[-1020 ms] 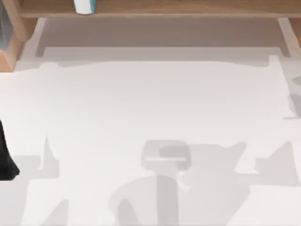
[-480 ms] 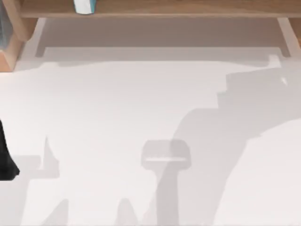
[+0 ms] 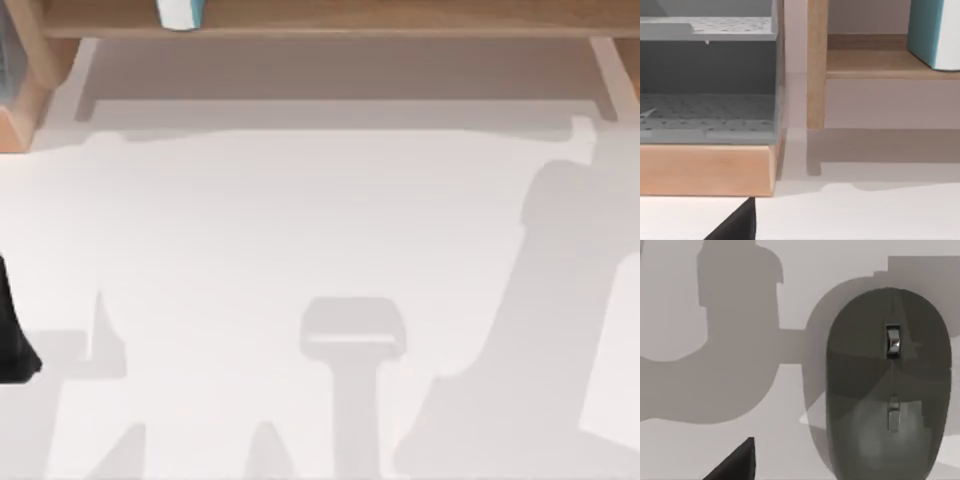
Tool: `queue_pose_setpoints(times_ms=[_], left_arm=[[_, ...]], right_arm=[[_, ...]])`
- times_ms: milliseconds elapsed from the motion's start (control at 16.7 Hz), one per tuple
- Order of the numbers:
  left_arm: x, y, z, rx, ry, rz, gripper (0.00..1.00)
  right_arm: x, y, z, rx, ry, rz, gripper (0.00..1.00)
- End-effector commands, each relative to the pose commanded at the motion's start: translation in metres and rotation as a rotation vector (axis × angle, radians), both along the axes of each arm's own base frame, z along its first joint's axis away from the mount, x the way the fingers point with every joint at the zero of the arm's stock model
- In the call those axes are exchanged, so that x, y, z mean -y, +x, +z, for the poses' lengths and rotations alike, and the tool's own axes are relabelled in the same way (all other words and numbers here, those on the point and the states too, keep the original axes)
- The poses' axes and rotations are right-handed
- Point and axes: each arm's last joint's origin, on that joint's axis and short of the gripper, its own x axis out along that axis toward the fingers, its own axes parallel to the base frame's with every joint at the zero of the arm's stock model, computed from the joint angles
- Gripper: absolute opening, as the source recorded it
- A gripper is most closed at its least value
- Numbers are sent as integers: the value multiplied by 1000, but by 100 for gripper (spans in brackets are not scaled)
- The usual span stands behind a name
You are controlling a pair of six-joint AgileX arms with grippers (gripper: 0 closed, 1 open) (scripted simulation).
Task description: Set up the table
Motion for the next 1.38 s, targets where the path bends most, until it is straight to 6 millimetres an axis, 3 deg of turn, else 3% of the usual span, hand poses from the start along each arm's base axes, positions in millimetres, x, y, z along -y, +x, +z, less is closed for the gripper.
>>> queue_pose_setpoints(times_ms=[840, 1380], left_arm=[[0, 0, 0, 0, 0, 0, 100], [0, 0, 0, 0, 0, 0, 100]], right_arm=[[-1, 3, -16, -16, 5, 16, 100], [-1, 5, -37, -16, 5, 16, 100]])
